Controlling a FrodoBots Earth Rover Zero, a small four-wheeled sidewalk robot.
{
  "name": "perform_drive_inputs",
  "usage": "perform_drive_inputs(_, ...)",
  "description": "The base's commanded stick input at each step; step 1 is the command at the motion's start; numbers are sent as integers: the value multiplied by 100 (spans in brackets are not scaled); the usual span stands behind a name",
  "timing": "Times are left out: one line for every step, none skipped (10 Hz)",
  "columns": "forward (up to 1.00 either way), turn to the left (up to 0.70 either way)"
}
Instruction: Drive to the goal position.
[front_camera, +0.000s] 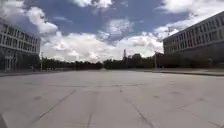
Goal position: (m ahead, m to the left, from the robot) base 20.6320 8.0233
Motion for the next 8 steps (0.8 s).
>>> perform_drive_inputs(70, 0)
perform_drive_inputs(70, 0)
perform_drive_inputs(70, 0)
perform_drive_inputs(70, 0)
perform_drive_inputs(70, 0)
perform_drive_inputs(70, 0)
perform_drive_inputs(70, 0)
perform_drive_inputs(70, 0)
